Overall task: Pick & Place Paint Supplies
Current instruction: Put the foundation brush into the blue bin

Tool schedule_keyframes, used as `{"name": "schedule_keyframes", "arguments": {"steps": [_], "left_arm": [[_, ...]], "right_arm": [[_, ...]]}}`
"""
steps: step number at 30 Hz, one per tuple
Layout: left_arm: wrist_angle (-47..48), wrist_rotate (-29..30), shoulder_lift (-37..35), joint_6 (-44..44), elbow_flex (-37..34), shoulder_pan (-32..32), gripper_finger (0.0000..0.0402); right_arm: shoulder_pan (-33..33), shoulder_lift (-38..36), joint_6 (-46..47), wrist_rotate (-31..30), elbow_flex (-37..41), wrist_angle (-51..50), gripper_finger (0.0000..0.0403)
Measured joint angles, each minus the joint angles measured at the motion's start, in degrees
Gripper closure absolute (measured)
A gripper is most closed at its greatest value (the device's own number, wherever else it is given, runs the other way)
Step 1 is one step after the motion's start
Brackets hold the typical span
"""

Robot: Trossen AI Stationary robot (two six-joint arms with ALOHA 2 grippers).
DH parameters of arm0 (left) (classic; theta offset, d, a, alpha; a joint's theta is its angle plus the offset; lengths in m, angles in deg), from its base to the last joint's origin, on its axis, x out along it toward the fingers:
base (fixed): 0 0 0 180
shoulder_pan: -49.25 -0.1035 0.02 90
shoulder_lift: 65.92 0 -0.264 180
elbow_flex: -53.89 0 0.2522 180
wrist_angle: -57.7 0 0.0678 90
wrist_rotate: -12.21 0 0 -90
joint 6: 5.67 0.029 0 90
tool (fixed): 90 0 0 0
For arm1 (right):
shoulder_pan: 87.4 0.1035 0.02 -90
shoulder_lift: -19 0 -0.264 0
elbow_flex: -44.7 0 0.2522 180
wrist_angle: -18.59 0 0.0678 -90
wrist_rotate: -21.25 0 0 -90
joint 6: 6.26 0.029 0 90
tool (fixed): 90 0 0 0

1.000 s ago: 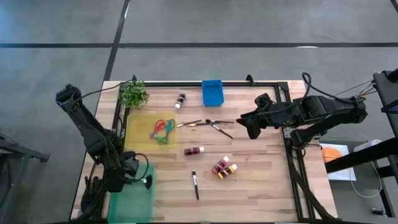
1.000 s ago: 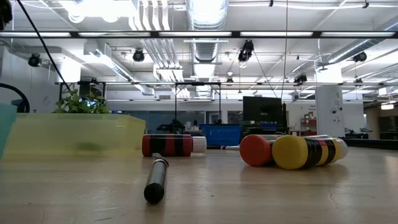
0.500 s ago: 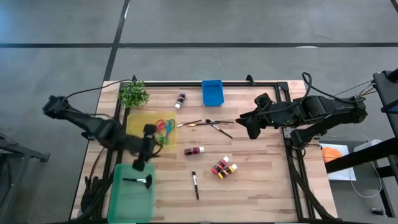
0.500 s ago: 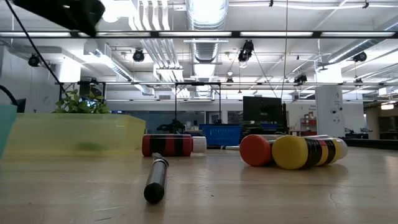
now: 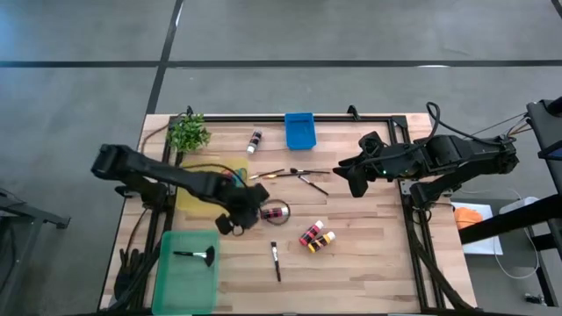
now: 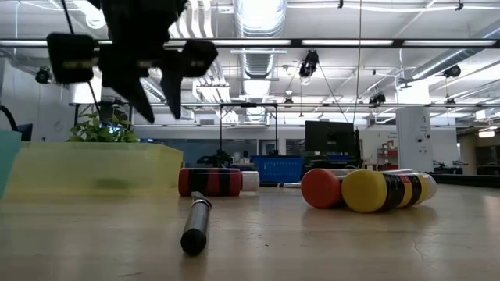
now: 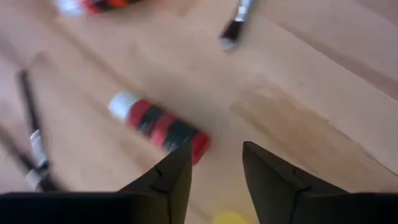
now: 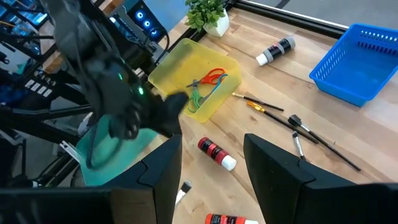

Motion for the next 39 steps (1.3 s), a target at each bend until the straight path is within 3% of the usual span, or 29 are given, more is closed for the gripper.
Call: {"name": "schedule_keyframes", "arguments": {"steps": [5, 21, 33, 39], "left_arm": [[-6.46, -1.58, 5.02, 2.74, -0.02, 2.43, 0.0280], [-24.52, -4.62, 15.05, 1.58, -0.11, 10.94, 0.0282], [-27.11, -4.77, 16.03, 1.32, -0.83, 9.25, 0.0282], [-27.63, -8.27, 17.66, 4.40, -1.38, 8.61, 0.0282]], "right_arm": [[0.00, 0.00, 0.71, 0.00, 0.00, 0.00, 0.0232], [0.00, 0.02, 4.28, 2.95, 0.83, -0.38, 0.0232], [0.76, 0.02, 7.17, 3.45, 3.68, 0.44, 0.0232], [0.76, 0.02, 6.75, 3.34, 3.48, 1.24, 0.0232]]}}
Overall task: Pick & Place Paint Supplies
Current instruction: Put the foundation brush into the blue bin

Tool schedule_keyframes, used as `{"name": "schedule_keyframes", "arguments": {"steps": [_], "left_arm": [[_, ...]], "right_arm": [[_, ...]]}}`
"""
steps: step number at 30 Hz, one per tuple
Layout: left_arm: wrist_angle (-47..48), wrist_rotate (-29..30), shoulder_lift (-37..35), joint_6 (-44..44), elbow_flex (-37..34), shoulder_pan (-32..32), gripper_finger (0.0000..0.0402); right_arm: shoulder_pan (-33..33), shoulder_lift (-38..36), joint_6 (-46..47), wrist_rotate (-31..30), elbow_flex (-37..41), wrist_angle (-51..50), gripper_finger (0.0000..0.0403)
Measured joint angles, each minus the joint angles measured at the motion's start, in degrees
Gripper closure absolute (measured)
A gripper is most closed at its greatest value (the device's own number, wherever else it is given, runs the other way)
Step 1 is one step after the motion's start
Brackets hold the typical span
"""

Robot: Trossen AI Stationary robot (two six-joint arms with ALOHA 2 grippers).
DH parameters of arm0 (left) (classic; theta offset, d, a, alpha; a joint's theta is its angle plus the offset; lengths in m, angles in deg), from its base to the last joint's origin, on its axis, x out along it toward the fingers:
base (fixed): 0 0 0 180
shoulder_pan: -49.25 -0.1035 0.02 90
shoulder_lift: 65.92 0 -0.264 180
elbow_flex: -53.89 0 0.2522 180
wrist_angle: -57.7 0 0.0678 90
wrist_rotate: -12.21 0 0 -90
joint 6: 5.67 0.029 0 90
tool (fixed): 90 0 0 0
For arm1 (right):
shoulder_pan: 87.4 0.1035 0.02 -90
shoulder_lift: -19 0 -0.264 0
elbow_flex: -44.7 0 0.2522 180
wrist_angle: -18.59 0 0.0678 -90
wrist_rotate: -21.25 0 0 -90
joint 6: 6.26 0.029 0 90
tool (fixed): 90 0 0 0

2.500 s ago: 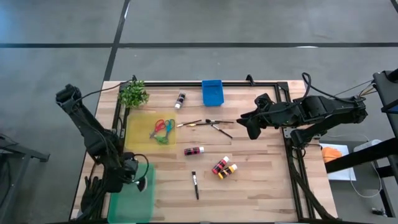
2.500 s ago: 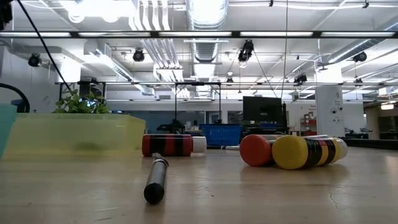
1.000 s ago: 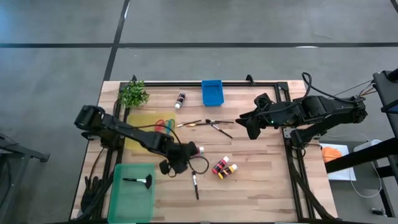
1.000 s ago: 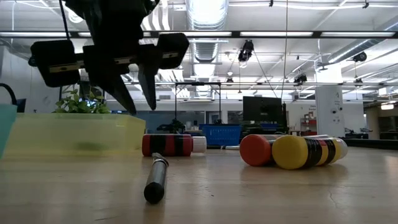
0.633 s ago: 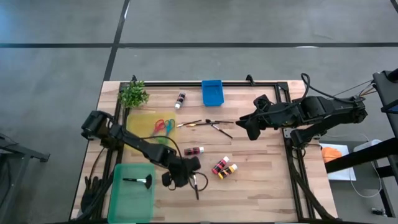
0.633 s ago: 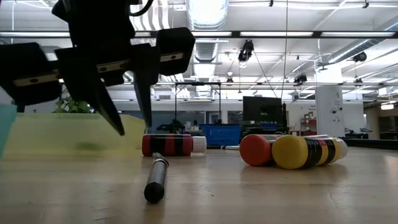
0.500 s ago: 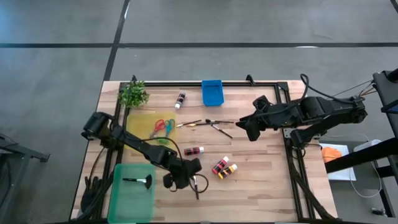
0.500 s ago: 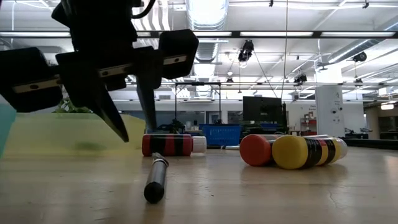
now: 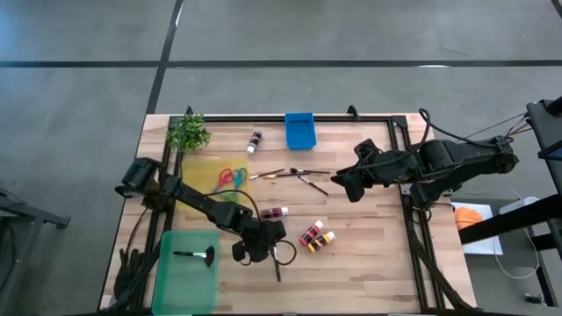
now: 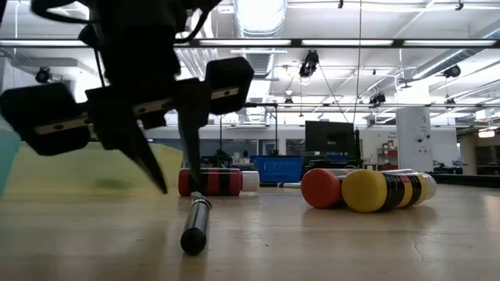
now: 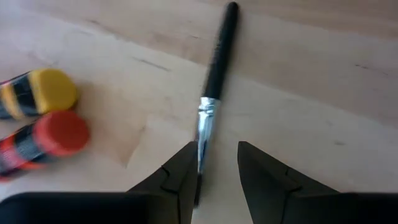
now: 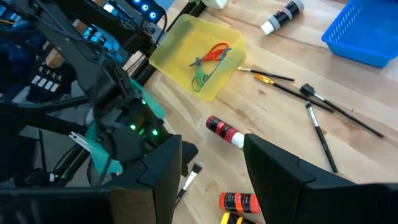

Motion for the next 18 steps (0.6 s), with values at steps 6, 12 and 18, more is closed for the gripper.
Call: {"name": "schedule_keyframes", "arguments": {"steps": [6, 12, 18], "left_arm": [[-2.34, 1.03, 2.25, 1.28, 0.54, -0.53, 0.0282], [-2.25, 1.13, 2.42, 1.36, 1.50, -1.06, 0.0282], [-2.27, 1.37, 2.31, 2.41, 1.63, -1.38, 0.0282]], "right_arm": [[0.00, -0.09, 0.03, -0.34, -0.26, 0.13, 0.0232], [0.00, -0.09, 0.01, -0.34, -0.26, 0.14, 0.0232], [0.00, -0.09, -0.45, -0.32, -0.26, 0.16, 0.0232]]}}
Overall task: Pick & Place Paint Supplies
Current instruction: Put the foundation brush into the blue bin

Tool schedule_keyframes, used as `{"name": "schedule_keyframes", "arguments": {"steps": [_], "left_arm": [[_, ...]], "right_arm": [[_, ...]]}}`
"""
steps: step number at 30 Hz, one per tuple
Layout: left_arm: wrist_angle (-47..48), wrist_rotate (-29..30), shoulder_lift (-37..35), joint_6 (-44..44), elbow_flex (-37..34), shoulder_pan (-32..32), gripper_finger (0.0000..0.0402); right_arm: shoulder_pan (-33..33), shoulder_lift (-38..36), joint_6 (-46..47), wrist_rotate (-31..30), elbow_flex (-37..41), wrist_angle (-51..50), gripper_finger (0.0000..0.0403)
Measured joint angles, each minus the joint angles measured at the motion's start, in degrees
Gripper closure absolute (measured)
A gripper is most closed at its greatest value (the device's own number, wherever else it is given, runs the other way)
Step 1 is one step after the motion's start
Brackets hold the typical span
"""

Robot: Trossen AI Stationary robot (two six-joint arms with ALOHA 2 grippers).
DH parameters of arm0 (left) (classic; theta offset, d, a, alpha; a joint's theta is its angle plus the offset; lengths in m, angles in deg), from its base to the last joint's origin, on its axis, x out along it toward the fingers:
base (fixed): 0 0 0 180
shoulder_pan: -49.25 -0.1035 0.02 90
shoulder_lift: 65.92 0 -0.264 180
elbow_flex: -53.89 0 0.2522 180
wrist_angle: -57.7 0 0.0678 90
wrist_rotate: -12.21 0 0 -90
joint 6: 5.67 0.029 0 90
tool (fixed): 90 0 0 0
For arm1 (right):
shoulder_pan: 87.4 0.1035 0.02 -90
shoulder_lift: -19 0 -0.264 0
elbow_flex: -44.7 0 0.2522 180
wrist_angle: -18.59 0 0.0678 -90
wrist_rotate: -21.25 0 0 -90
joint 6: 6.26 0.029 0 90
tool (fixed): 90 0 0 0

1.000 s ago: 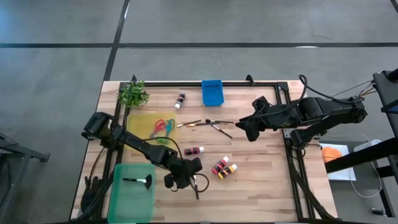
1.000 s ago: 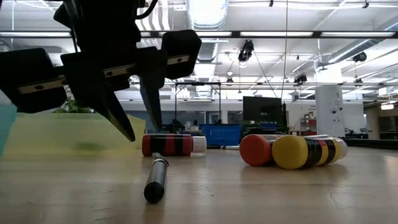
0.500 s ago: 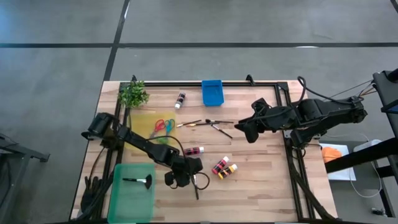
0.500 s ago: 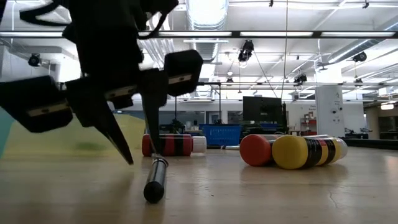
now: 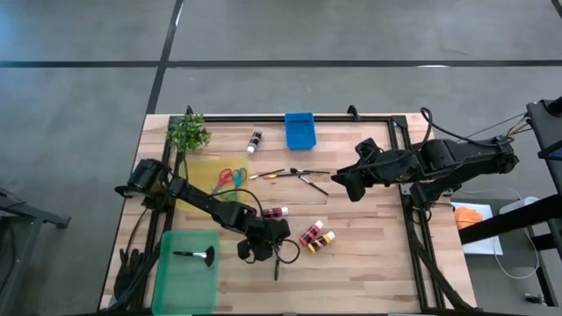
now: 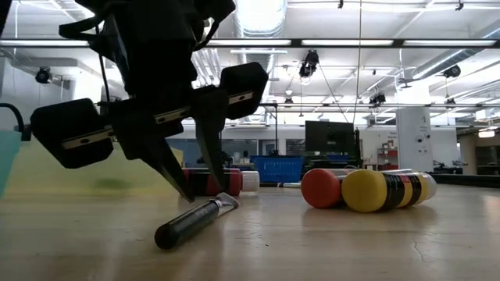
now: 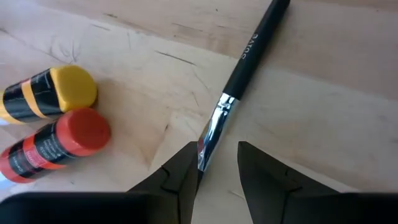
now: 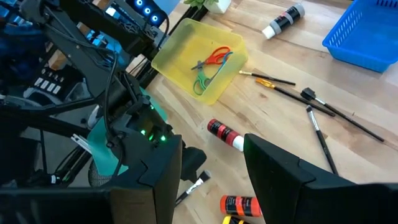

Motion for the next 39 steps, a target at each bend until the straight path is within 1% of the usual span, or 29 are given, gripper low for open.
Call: {"name": "schedule_keyframes", "arguments": {"steps": [11, 18, 24, 33, 39], "left_arm": [[0.00, -0.27, 1.75, 2.76, 2.71, -2.41, 0.0282], [2.97, -0.44, 1.16, 2.50, 2.55, -2.19, 0.0282], [3.01, -0.49, 0.98, 2.51, 2.55, -1.97, 0.0282], [2.36, -2.94, 1.55, 3.60, 2.55, -1.94, 0.0282], [1.69, -3.52, 1.67, 3.63, 2.55, -1.92, 0.0282]], "right_arm": [[0.00, -0.02, 0.10, 0.44, 0.00, 0.07, 0.0232], [0.00, -0.02, 0.41, 1.75, 0.00, 0.24, 0.0232], [0.00, -0.02, -0.25, 1.88, 0.00, 0.28, 0.0232], [0.00, -0.02, -0.37, 1.88, 0.00, 0.47, 0.0232], [0.00, -0.02, -0.48, 1.90, 0.00, 1.31, 0.0232]]}}
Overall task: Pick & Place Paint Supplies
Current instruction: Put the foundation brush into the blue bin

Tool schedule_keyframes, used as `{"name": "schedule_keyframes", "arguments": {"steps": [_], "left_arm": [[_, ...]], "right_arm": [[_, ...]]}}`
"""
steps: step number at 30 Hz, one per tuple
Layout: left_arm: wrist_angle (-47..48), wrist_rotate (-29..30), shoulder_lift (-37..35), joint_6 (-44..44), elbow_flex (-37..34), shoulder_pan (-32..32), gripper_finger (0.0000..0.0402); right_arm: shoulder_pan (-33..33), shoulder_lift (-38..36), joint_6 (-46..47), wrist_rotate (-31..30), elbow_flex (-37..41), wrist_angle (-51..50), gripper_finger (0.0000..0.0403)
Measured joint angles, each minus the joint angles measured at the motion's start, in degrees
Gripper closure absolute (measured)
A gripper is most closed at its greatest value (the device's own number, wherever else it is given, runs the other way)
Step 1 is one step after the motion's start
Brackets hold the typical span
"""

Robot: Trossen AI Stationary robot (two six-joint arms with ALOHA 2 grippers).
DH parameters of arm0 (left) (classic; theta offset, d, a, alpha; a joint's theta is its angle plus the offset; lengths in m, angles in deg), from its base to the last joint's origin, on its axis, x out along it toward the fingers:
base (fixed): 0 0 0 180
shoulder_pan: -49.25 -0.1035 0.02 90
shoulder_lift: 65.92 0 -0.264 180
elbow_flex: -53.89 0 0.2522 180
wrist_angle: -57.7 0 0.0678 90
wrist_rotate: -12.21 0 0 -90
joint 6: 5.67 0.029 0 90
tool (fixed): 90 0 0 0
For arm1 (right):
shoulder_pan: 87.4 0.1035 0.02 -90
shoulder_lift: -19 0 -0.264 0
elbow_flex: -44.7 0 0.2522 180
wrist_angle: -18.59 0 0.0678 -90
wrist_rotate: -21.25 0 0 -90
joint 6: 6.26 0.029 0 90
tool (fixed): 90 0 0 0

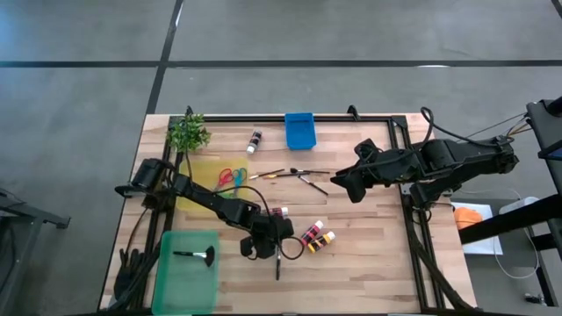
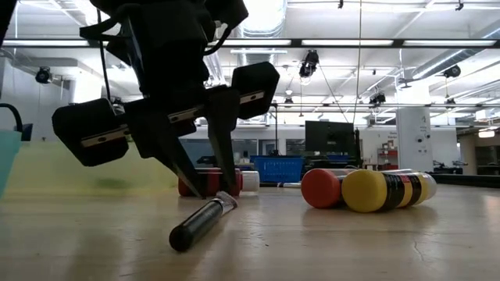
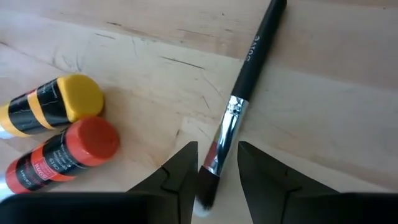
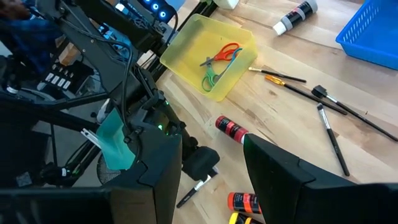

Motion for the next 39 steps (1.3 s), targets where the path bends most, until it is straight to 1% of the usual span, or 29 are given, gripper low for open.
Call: {"name": "schedule_keyframes", "arguments": {"steps": [9, 16, 19, 24, 27, 31, 35, 39], "left_arm": [[-0.96, -1.06, 3.65, -0.57, 1.18, -0.01, 0.0282], [-0.69, -1.80, 4.10, -2.82, 1.33, -0.33, 0.0286], [0.38, -2.38, 4.16, -3.34, 1.33, -0.39, 0.0309], [1.55, -2.50, 4.18, -4.84, 1.33, -0.39, 0.0380], [1.76, -2.42, 4.15, -6.86, 1.33, -0.46, 0.0381], [3.60, -1.89, 2.90, -9.89, 1.22, -0.59, 0.0368], [9.23, 0.05, -0.19, -13.63, 0.80, -1.48, 0.0367], [14.72, 0.98, -5.36, -18.81, 0.74, -2.93, 0.0366]], "right_arm": [[0.92, 0.00, 1.00, -0.02, 0.00, 0.36, 0.0232], [1.03, 0.00, 1.40, -0.02, 0.00, 0.35, 0.0232], [1.03, 0.00, 1.33, -0.26, 0.00, 0.33, 0.0232], [1.03, 0.00, 1.18, -0.35, 0.00, 0.33, 0.0232], [1.03, 0.00, 1.17, -0.42, 0.00, 0.31, 0.0232], [1.03, 0.00, 0.75, -0.44, 0.00, 0.31, 0.0232], [1.01, 0.00, -0.03, -0.47, 0.00, 0.31, 0.0232], [1.01, 0.00, -1.14, -0.57, 0.00, 0.43, 0.0232]]}}
